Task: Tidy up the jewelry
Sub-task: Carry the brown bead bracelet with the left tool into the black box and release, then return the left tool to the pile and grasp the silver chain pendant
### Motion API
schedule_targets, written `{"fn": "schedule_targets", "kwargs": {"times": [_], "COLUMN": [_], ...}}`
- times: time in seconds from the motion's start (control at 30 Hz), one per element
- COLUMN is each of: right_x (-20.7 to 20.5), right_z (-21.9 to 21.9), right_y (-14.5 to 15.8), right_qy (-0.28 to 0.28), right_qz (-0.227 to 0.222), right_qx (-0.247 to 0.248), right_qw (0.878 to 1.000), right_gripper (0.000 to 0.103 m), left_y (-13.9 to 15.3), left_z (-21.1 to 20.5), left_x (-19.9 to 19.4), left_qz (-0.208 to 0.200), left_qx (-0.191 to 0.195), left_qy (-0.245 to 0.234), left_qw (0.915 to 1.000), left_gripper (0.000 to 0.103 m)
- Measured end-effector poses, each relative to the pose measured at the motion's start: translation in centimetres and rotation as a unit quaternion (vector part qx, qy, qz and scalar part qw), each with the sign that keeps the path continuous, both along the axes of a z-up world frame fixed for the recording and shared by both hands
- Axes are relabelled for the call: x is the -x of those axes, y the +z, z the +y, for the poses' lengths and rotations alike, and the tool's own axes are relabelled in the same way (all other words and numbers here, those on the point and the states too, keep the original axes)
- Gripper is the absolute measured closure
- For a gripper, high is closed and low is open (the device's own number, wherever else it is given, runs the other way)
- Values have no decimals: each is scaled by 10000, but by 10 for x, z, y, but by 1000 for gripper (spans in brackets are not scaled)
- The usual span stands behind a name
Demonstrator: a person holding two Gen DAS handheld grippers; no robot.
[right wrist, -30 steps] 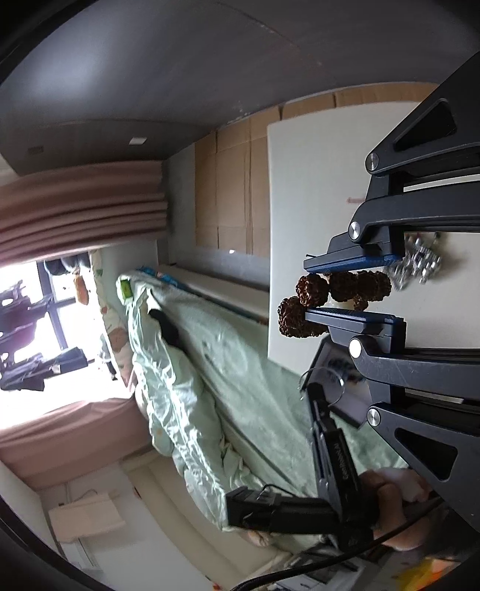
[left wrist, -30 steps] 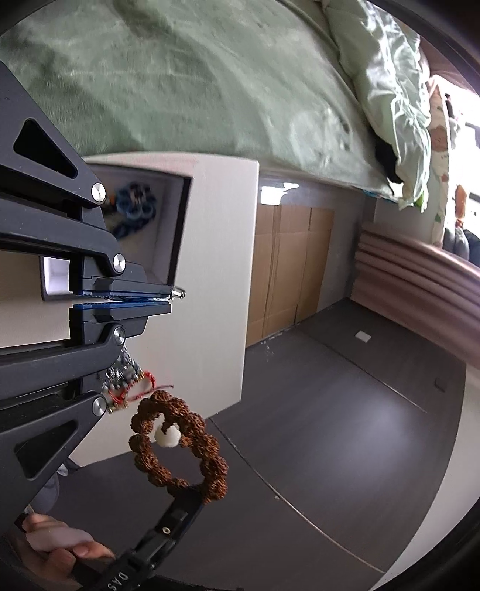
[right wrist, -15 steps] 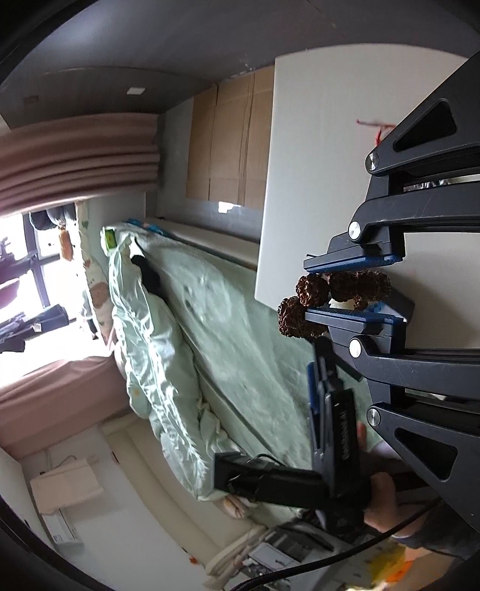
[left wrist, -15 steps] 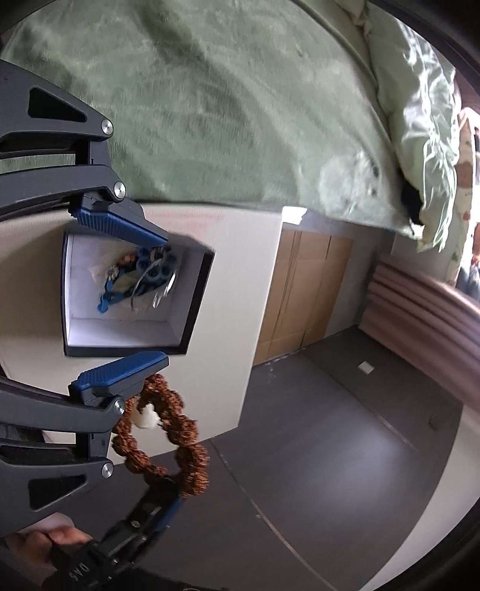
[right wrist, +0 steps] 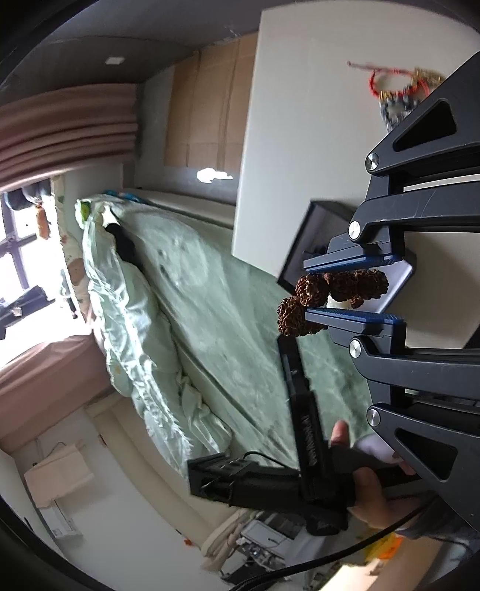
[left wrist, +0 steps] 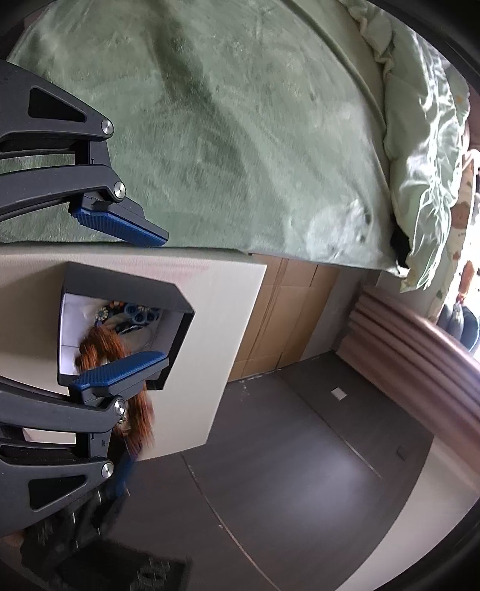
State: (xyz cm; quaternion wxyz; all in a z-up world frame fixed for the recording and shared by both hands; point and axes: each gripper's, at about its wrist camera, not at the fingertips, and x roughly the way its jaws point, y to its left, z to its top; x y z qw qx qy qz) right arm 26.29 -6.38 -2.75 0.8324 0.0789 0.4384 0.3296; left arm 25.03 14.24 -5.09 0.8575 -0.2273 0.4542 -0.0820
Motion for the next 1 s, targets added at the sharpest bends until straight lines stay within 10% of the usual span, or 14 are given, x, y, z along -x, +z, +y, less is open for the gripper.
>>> {"fn": "schedule_targets", "kwargs": {"times": [0.13,0.57,1.0], "right_x": [-16,-9,7], "right_z": [-4,-99,-165], "right_y": [-27,-2,-41], "right_qy": [-49,-801,-1365], "right_qz": [696,485,933], "right_qx": [-26,-9,82], "right_qw": [9976,9956,9862], "right_gripper": [59,45,31], "left_y": [-3,6,4], "left_z": [-2,-60,-141], "left_x": [-3,-7,-7], "left_qz": [52,-179,-339], "left_qx": [18,-267,-699], "left_qy": [-33,-754,-1767], "left_qw": [10000,9966,9812], "left_gripper": [43,43,43]}}
